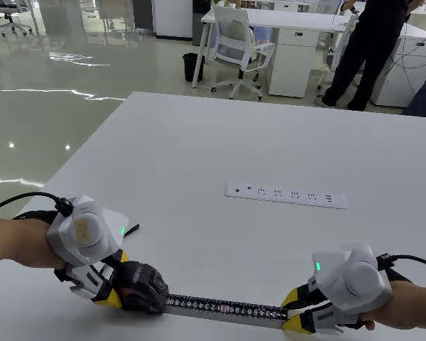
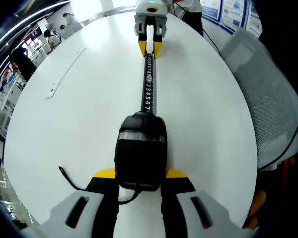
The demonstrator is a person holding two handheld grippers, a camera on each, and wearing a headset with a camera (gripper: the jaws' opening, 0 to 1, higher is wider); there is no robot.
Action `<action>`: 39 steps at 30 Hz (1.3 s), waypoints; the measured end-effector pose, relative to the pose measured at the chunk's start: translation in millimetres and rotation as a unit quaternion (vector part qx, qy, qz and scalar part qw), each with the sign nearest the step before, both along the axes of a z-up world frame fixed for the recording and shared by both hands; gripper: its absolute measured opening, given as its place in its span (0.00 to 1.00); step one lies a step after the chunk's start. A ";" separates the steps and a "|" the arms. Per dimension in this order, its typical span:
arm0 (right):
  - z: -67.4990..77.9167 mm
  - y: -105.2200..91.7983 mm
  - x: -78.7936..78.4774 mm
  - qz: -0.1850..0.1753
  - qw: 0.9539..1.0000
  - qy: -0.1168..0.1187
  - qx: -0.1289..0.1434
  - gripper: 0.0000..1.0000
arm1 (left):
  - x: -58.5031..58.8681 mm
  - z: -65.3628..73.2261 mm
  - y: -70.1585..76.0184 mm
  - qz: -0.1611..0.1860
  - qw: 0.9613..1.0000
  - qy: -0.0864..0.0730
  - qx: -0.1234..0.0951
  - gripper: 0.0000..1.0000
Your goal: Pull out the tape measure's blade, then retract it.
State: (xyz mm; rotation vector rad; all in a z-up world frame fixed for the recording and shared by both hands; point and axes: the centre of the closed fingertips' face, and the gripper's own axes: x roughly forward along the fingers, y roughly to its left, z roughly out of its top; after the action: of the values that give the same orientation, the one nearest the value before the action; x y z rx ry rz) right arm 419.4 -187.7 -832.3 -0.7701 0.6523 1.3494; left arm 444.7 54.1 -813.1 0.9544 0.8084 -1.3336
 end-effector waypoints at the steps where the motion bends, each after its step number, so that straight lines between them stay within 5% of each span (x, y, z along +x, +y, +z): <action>1: 0.0 -0.4 0.3 0.000 1.000 0.000 0.000 0.13 | 0.1 -0.1 0.0 0.000 1.000 0.000 0.000 0.27; 39: 0.1 -16.9 -2.3 -0.006 1.000 -0.001 -0.010 0.13 | -0.2 -0.6 0.1 0.000 1.000 -0.001 0.002 0.27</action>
State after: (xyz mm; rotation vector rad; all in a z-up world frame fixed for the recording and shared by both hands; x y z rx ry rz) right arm 417.0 -204.6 -832.3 -0.7822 0.6681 1.3323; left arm 444.5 54.2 -813.7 0.9576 0.8094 -1.3307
